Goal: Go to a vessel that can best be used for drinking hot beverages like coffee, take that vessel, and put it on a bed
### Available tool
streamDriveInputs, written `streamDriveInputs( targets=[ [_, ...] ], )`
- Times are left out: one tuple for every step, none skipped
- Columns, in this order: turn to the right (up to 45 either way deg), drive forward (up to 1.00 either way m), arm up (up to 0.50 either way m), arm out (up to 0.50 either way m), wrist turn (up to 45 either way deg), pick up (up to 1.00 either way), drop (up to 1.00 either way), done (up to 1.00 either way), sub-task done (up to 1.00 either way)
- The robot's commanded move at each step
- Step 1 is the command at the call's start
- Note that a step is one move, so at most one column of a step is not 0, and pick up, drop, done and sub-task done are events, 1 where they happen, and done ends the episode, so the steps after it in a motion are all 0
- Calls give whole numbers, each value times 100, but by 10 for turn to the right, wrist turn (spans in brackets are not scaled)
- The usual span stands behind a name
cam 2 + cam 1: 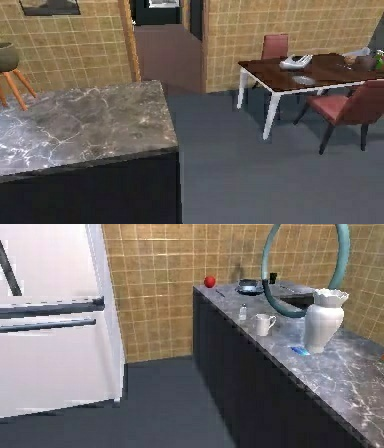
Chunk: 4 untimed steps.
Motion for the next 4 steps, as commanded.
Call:
streamDriveInputs(
  targets=[
    [0, 5, 0, 0, 0, 0, 0, 0, 0],
    [-450, 0, 0, 0, 0, 0, 0, 0, 0],
    [-210, 0, 0, 0, 0, 0, 0, 0, 0],
    [450, 0, 0, 0, 0, 0, 0, 0, 0]
  ],
)
